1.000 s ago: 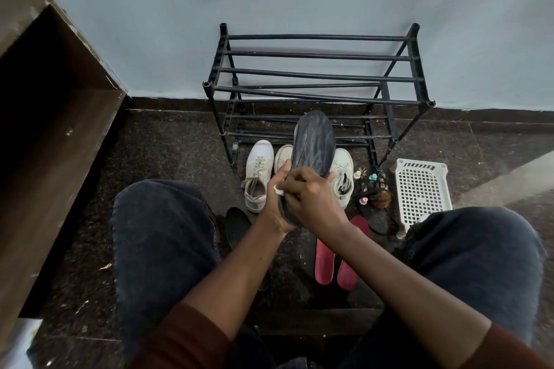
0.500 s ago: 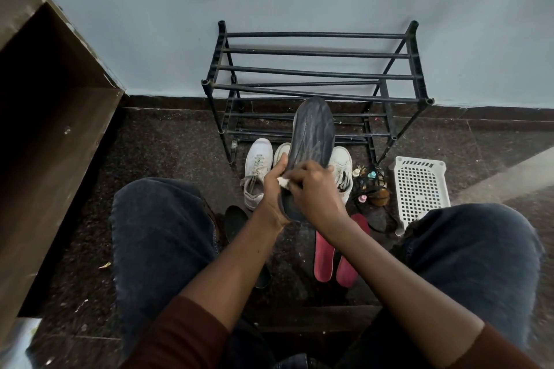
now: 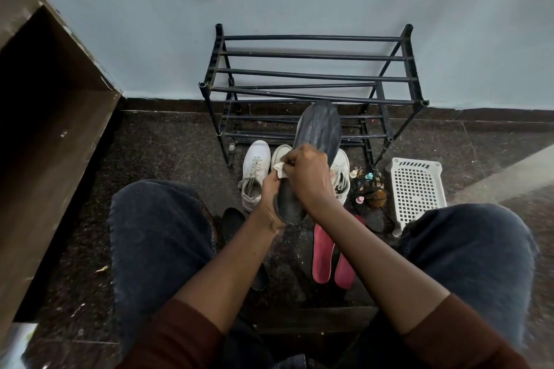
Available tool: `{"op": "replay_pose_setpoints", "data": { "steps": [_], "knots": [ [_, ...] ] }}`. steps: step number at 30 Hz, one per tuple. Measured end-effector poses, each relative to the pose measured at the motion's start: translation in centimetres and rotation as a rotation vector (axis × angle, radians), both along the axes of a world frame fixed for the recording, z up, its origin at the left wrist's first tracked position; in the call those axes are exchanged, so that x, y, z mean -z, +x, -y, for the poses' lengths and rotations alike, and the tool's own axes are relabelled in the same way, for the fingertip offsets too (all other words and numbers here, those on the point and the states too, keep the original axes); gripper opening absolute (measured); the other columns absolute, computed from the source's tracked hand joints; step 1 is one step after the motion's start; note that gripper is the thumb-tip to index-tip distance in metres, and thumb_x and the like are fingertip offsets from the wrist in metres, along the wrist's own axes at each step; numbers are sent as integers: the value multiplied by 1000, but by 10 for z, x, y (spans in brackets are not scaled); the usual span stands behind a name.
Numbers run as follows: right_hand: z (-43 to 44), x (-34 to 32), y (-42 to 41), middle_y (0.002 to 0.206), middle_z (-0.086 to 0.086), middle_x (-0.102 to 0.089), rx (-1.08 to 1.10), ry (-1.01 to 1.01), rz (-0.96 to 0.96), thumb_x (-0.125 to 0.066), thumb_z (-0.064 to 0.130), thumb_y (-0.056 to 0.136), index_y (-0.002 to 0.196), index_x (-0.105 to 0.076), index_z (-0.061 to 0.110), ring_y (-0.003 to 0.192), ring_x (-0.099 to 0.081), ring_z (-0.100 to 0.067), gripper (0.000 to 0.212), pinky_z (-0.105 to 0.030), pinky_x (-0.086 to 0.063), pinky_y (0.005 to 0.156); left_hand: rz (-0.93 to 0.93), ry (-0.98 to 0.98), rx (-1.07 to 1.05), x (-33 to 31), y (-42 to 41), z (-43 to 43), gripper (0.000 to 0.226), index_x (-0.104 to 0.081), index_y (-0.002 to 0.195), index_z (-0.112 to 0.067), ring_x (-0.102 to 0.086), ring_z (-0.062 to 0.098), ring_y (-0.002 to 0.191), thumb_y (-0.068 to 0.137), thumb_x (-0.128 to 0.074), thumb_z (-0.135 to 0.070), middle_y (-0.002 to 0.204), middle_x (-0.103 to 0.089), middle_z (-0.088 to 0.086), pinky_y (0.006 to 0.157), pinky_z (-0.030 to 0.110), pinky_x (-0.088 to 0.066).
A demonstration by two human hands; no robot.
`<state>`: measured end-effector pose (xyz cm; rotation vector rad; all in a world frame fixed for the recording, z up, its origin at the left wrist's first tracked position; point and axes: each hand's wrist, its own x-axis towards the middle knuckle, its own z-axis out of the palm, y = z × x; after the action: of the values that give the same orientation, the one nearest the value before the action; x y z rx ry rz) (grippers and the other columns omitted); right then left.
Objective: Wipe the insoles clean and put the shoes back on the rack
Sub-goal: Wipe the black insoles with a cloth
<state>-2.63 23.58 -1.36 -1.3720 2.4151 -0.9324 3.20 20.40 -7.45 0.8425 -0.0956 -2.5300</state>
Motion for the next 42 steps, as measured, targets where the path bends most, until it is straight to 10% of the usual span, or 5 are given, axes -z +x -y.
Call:
{"op": "replay_pose_setpoints", "data": {
  "steps": [11,15,28,38,42],
  "knots": [
    [-3,-1,-11,107,-15,-62,-5,136,12,-53,-1,87,102,-70,3,95,-59,-29,24,-32,-45,86,-72,-79,44,-1,1,-7,43,-77,84,-2,-72,25,85,87,-43,-28,89,-74,14,74,36,-59],
    [-25,5,14,100,-9,-64,-93,109,22,-56,-6,83,94,-72,4,87,-58,-17,22,-4,-29,74,-53,-50,8,1,5,-1,40,-68,66,0,-68,19,61,92,-53,-26,62,-63,10,66,25,-58],
    [12,4,-26,102,-20,-61,17,97,-33,-53,-6,84,101,-70,-1,92,-59,-32,24,-23,-37,75,-100,-128,109,2,10,-15,30,-74,99,-6,-69,30,96,80,-66,-27,102,-72,14,85,45,-55],
    [-27,11,17,103,-5,-62,-67,85,19,-57,1,87,99,-72,7,95,-59,-20,20,-34,-35,93,76,-60,110,15,13,-9,29,-51,87,-22,-64,1,50,100,-25,-24,54,-66,-12,46,18,-53],
    [-11,9,-1,101,-13,-61,-54,73,-15,-55,1,88,101,-70,3,92,-60,-28,20,-33,-44,82,-67,-48,17,7,12,-11,39,-76,82,0,-72,23,78,78,-49,-28,84,-73,13,69,33,-59]
  ]
}}
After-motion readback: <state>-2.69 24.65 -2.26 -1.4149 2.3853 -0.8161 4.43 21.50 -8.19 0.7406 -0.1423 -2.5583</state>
